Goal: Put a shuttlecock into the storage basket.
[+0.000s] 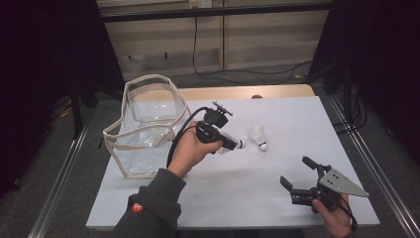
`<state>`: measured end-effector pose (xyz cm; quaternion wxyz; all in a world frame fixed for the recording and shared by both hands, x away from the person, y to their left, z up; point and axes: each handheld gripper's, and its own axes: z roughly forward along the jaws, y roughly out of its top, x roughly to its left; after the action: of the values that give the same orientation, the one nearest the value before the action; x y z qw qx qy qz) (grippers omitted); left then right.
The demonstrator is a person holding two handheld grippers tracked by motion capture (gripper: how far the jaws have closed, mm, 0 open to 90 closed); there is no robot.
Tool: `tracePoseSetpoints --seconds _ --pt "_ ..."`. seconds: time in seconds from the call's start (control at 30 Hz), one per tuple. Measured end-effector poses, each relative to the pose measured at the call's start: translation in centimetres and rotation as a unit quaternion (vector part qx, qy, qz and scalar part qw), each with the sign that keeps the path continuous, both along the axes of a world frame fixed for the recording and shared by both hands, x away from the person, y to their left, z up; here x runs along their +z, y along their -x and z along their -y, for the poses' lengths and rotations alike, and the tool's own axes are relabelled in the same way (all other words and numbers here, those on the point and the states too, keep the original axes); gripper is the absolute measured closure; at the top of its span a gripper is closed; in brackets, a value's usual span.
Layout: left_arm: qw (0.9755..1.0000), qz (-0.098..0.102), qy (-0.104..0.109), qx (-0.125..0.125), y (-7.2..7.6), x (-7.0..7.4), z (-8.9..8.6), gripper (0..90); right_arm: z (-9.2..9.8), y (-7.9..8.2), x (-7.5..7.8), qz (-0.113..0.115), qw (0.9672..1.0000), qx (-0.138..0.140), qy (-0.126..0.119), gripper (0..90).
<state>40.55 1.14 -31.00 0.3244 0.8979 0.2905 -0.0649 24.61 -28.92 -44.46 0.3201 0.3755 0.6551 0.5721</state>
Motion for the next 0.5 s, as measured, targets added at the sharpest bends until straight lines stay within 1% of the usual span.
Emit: tracePoseSetpoints --seconds 0.27,0.4,0.5 --pt "1.0 -0.004 -0.005 -0.003 -0.2 0.7 -0.2 89.2 0.0 0.0 0.0 0.0 1.0 -0.001 0.001 2.1" --pt "1.0 -0.005 0.0 -0.002 -0.5 1.2 -0.5 89.1 0.0 0.0 0.0 -0.001 1.0 -0.001 0.002 2.1" --pt "1.0 -0.002 0.003 0.005 -0.7 1.6 -0.7 89.1 0.0 0.0 0.0 0.001 1.0 0.001 0.0 2.1"
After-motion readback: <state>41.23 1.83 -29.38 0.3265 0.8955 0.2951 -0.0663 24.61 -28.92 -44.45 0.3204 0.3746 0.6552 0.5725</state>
